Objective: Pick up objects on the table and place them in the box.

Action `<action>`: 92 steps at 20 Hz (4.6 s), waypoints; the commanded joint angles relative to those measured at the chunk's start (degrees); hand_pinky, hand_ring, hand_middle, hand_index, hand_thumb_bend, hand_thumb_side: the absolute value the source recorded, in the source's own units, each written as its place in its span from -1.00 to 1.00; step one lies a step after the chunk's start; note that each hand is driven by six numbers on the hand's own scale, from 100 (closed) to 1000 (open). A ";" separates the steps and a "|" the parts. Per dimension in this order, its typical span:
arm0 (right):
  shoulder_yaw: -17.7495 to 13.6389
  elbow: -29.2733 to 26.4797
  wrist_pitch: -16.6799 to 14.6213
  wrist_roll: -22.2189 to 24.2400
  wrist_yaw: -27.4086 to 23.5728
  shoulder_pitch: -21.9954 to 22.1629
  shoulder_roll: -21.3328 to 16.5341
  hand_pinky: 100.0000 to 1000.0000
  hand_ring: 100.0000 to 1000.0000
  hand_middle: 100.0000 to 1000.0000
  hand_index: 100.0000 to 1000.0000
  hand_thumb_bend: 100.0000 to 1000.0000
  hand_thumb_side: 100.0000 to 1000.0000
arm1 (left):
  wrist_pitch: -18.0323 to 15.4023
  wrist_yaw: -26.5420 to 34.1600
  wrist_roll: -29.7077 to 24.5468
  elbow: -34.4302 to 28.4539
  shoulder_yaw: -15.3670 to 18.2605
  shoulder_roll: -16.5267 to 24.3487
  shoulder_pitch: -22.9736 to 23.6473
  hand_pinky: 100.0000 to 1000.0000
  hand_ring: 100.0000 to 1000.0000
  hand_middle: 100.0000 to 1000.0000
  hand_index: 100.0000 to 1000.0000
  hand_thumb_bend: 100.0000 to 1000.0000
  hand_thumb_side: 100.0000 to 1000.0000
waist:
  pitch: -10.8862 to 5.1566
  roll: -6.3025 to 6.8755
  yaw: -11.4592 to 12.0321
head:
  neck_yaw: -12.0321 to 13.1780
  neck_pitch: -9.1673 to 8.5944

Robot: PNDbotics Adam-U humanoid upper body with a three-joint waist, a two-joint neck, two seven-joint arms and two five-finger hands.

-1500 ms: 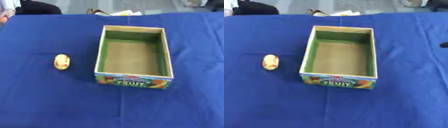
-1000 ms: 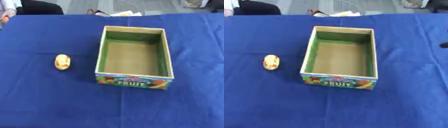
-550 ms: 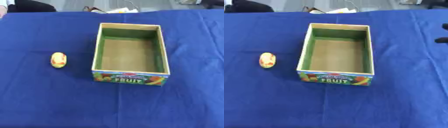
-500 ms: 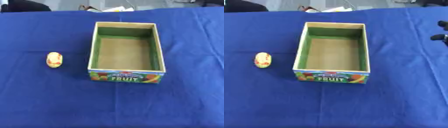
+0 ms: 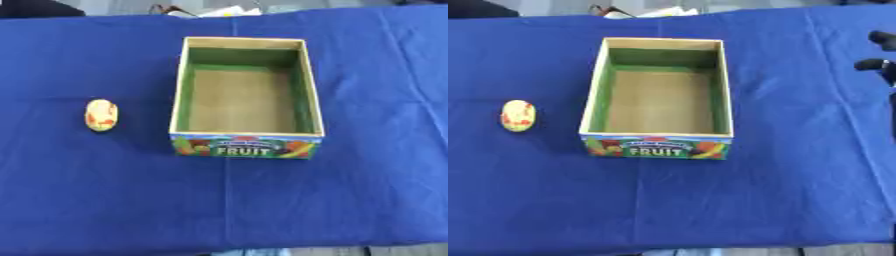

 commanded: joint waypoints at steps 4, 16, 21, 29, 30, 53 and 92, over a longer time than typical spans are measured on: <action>0.16 -1.15 -0.93 0.42 0.13 -0.52 -1.38 0.02 0.49 -0.05 0.70 -1.00 1.00 | -9.84 -7.35 1.88 8.48 -2.48 10.33 -2.32 0.08 -0.01 0.06 0.69 -1.00 0.42 | -0.41 0.43 -0.12 | 1.64 1.01; 1.18 -1.15 -1.63 1.53 -0.13 -0.33 -1.88 0.02 0.49 -0.06 0.70 -1.00 1.00 | -21.20 -34.14 -0.41 23.73 -15.38 22.58 -13.23 0.33 0.46 0.43 0.98 -1.00 0.52 | -0.37 0.61 -0.71 | 2.39 -0.50; 1.52 -1.15 -1.34 2.01 0.00 -0.32 -1.74 0.02 0.49 -0.06 0.70 -1.00 1.00 | -21.22 -42.61 -1.90 29.24 -19.67 22.07 -18.32 0.33 0.50 0.44 0.97 -0.88 1.00 | -0.41 0.73 -1.24 | 2.80 -1.66; 1.90 -1.15 -0.62 2.62 0.42 -0.43 -1.46 0.02 0.50 -0.06 0.70 -1.00 1.00 | -21.22 -50.54 -5.19 33.50 -24.87 18.96 -22.27 0.41 0.59 0.56 1.00 -1.00 1.00 | -0.30 1.08 -1.71 | 3.03 -2.72; 1.94 -1.15 -0.54 2.69 0.45 -0.43 -1.43 0.02 0.50 -0.06 0.70 -1.00 1.00 | -21.22 -51.09 -6.50 34.39 -25.49 18.52 -22.84 0.42 0.60 0.56 1.00 -1.00 1.00 | -0.31 1.09 -1.77 | 3.11 -2.70; 2.59 -1.15 0.27 3.98 0.82 -0.52 -0.71 0.02 0.50 -0.06 0.71 -1.00 1.00 | -21.22 -64.36 -14.40 40.75 -30.24 9.96 -30.34 0.48 0.71 0.70 1.00 -0.16 1.00 | -0.15 0.83 -1.89 | 4.01 -2.55; 3.11 -1.15 1.69 5.32 2.43 -0.48 0.25 0.03 0.51 -0.06 0.72 -1.00 1.00 | -21.22 -80.48 -8.32 50.07 -33.97 3.13 -33.75 0.44 0.65 0.52 0.98 0.18 1.00 | 0.31 1.07 -1.54 | 4.94 -2.99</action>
